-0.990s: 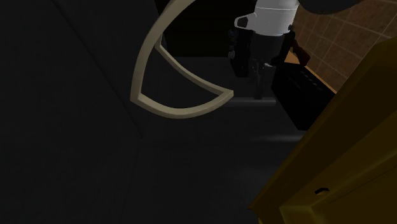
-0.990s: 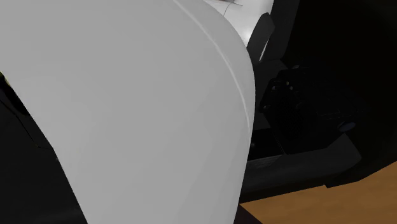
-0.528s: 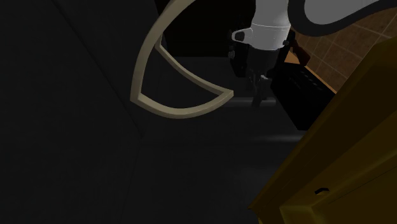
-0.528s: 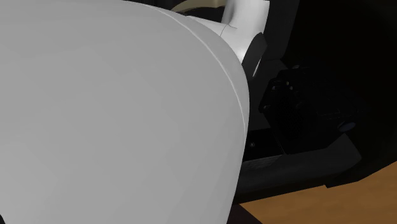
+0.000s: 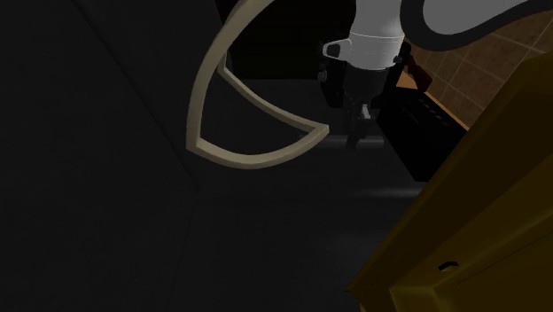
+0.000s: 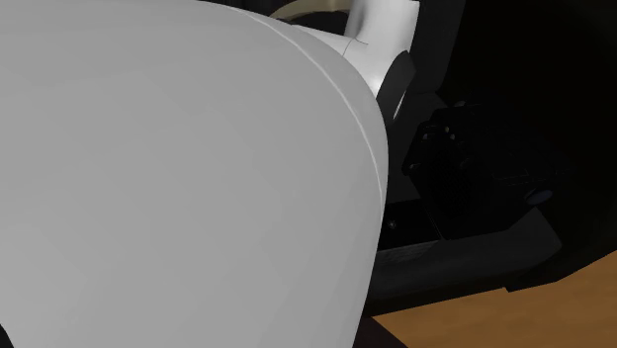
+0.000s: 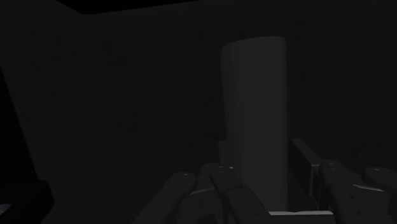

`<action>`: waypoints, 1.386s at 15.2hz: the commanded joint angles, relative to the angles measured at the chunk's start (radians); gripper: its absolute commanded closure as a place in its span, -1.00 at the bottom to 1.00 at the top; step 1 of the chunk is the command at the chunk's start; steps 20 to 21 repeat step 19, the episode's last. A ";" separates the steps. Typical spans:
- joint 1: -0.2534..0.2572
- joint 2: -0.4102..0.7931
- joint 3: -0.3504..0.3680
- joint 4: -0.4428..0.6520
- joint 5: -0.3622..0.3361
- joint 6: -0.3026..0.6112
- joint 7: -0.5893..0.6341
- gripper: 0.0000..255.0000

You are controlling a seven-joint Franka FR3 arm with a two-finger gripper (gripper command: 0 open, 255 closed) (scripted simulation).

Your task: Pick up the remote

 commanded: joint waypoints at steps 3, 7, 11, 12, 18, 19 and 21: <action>0.000 -0.004 0.000 0.008 0.000 -0.016 0.002 1.00; -0.001 -0.013 -0.003 0.056 -0.003 -0.073 0.005 1.00; -0.001 -0.018 -0.006 0.106 -0.006 -0.128 0.009 1.00; -0.002 -0.019 -0.006 0.119 -0.006 -0.142 0.010 1.00; -0.002 -0.019 -0.009 0.188 -0.010 -0.211 0.015 1.00; -0.002 -0.018 -0.009 0.188 -0.010 -0.211 0.015 1.00; -0.002 -0.018 -0.009 0.188 -0.010 -0.211 0.015 1.00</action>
